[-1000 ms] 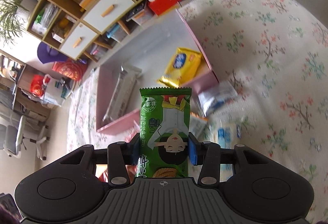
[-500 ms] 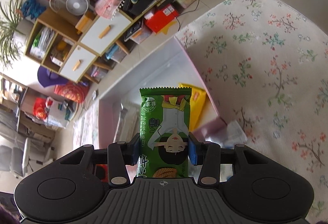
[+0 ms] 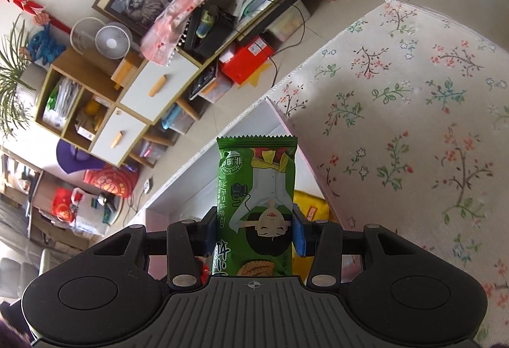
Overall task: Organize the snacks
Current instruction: 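Lower both packets into the pink box while both tools open to release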
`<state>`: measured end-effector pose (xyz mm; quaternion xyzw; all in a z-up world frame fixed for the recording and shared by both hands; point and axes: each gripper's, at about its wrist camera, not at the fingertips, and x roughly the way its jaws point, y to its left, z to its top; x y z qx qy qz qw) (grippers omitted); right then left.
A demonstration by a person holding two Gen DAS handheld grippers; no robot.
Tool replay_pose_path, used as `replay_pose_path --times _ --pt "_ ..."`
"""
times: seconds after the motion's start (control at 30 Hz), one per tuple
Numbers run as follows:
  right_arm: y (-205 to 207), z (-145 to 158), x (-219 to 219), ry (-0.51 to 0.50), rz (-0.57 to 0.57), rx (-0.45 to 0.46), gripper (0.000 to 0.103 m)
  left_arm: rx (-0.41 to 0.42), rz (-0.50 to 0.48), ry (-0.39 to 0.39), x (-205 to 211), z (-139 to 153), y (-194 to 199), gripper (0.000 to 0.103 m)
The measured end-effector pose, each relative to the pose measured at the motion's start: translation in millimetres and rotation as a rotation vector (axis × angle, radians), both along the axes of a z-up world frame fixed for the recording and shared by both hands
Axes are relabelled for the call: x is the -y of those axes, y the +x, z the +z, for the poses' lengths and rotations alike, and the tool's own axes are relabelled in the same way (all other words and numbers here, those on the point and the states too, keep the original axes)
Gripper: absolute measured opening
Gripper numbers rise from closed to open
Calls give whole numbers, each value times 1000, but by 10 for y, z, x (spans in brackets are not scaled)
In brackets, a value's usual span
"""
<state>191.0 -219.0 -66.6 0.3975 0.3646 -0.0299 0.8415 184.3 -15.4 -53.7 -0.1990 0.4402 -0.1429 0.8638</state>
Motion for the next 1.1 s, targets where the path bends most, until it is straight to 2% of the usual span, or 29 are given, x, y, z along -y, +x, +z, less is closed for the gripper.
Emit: replay_pose_path --times 0.23,0.57,0.7,0.83,1.1 --pt "101 -90 -115 17 36 17 44 47 68 78 -111 -1 -50 25" --pt "151 -94 -286 -37 70 10 45 66 56 78 -94 2 -24 25" --pt "140 -79 -271 -26 67 9 50 65 58 80 -66 26 -37 30" --pt "87 -15 -251 3 77 33 69 83 26 115 -7 87 -82 51" --pt "-63 233 -208 -49 82 60 83 98 -20 147 2 221 -241 82"
